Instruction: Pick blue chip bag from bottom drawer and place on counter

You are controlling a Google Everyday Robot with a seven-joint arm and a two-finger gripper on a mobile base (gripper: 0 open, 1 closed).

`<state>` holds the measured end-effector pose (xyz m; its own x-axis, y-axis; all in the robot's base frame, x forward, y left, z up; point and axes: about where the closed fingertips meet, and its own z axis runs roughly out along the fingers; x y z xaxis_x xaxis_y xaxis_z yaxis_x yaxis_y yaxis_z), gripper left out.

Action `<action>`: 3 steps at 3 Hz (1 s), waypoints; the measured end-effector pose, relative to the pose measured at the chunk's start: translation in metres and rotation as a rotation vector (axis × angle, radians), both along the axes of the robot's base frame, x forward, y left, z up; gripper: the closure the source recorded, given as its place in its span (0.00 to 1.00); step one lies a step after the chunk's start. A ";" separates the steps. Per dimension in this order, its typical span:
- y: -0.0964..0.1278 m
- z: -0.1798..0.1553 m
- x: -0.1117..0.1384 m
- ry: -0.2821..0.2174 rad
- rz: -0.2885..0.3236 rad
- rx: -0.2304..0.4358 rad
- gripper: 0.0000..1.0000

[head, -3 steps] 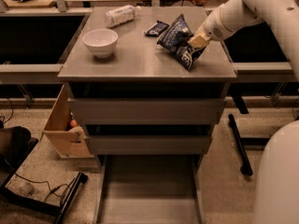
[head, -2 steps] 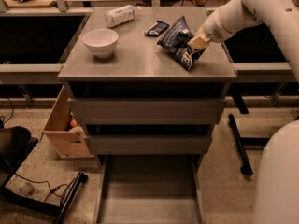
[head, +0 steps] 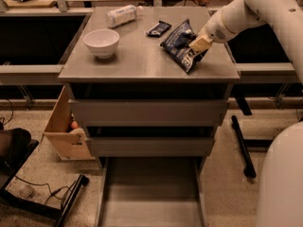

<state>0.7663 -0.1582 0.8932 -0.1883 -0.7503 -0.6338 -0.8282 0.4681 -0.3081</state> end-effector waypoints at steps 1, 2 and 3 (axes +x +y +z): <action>0.000 0.000 0.000 0.000 0.000 0.000 0.05; 0.000 0.000 0.000 0.000 0.000 0.000 0.00; 0.004 0.010 -0.004 -0.025 0.040 0.052 0.00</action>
Offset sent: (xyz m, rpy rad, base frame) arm 0.0000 0.0000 0.0000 0.0000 0.0000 0.0000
